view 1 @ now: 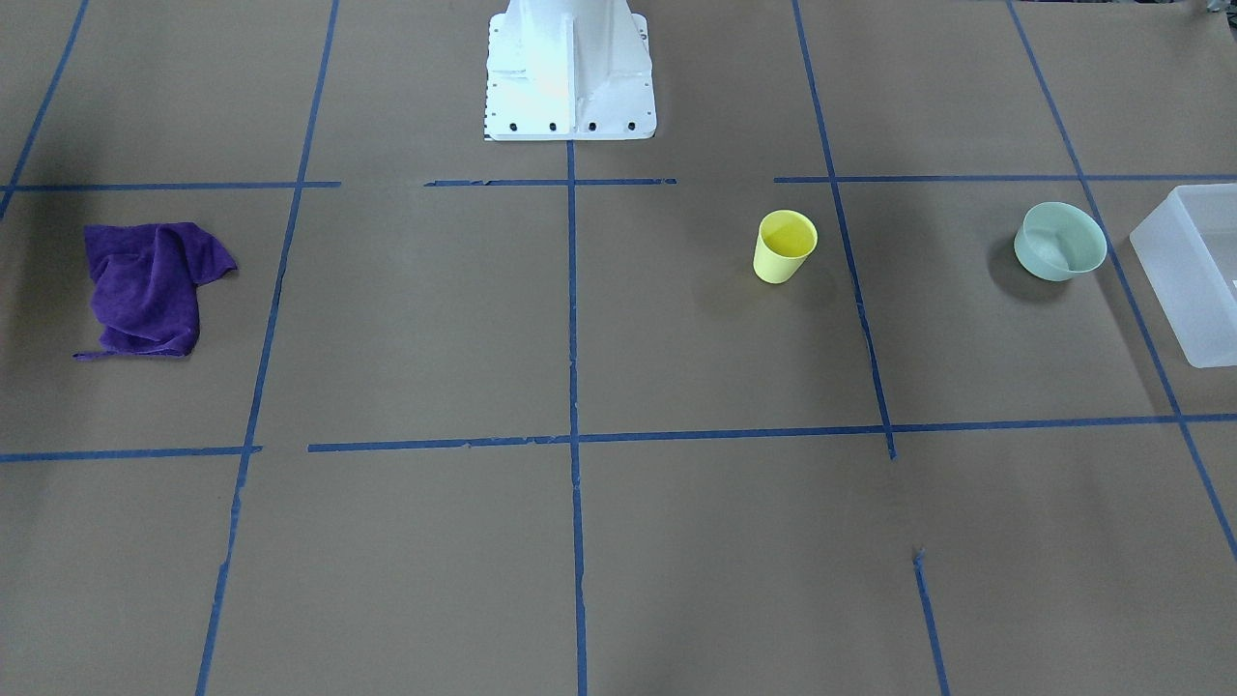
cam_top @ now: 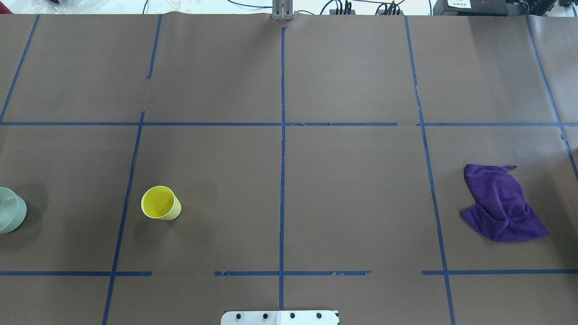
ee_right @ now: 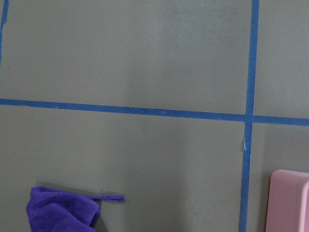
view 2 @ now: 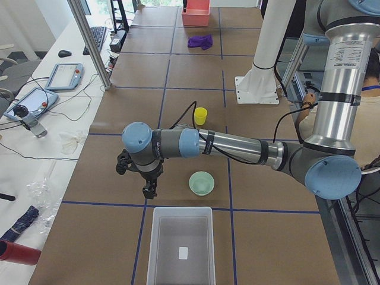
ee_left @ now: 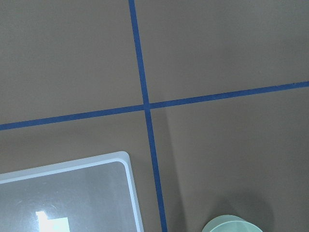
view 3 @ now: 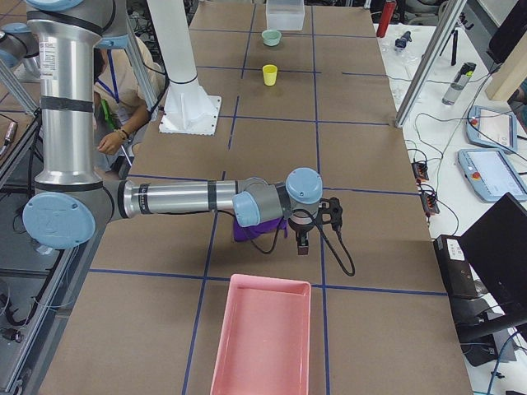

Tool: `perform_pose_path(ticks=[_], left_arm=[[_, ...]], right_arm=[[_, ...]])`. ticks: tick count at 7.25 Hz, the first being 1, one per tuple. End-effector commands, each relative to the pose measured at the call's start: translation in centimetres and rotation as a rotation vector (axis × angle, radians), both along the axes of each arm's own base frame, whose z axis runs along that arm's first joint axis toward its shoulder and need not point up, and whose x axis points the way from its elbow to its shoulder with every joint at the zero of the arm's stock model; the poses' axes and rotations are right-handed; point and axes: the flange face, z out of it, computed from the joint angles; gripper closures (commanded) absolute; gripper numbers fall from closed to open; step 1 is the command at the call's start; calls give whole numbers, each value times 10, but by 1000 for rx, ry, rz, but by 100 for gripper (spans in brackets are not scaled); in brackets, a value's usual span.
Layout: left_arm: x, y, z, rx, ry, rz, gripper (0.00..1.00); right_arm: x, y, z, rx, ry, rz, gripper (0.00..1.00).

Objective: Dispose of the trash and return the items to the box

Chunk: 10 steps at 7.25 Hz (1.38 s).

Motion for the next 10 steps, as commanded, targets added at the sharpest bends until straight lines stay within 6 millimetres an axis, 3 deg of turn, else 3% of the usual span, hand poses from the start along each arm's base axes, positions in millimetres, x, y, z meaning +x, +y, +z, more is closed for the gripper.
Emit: perform_pose_path(ticks=[1,4,10], left_arm=[[14,-5,15,26,0,34,0],[14,-6,-3,56,-3,29,0],[19,-6,-15,86,-9,41,0]], right_arm=[[-6,0,1,-4,1,-11,0],[-9,0,-2,5,1,-16,0],[-8,1,-5,13,3,-15,0]])
